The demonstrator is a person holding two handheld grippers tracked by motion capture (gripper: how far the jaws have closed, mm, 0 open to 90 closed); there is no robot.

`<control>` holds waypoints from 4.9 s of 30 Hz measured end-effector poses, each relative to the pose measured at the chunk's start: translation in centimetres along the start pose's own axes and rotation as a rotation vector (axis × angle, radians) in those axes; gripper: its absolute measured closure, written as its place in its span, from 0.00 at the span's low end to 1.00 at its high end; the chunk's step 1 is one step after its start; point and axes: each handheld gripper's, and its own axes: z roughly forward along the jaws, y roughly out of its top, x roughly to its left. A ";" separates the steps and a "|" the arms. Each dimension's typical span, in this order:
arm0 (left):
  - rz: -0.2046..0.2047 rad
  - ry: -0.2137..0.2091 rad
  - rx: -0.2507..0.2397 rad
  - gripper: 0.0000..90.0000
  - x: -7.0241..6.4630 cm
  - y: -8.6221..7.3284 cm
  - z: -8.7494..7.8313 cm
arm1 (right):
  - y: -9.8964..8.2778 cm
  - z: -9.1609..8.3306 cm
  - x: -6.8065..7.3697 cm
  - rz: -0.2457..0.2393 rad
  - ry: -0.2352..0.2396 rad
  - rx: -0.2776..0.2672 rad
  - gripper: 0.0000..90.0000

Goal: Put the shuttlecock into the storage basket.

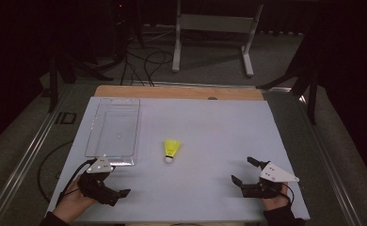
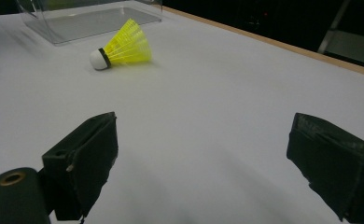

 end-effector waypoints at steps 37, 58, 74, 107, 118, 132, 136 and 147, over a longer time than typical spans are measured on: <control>-0.100 -0.008 0.342 0.00 -3.7 3.6 2.8 | -0.1 0.1 0.0 0.003 -0.002 0.018 0.10; -0.111 -0.018 0.381 0.00 -5.5 7.2 5.3 | -0.1 0.2 0.1 0.000 -0.002 0.019 0.10; -0.181 -0.002 0.344 0.00 -6.0 10.1 9.1 | -0.1 0.2 0.1 -0.001 0.002 0.020 0.10; -0.430 0.174 0.219 0.09 -4.0 13.2 13.0 | -0.1 0.3 0.1 0.000 0.007 0.029 0.10; -0.455 0.236 0.176 0.29 -3.4 13.4 13.3 | -0.2 0.3 0.1 0.001 0.006 0.034 0.10; -0.466 0.214 0.277 0.44 -3.0 14.0 14.0 | -0.2 0.4 0.0 0.004 0.000 0.041 0.10; -0.488 0.193 0.294 0.49 -2.5 14.1 14.3 | -0.2 0.4 0.0 0.008 -0.003 0.041 0.10; -0.485 0.173 0.344 0.72 -2.0 13.8 15.2 | -0.3 0.4 0.0 0.005 -0.006 0.044 0.10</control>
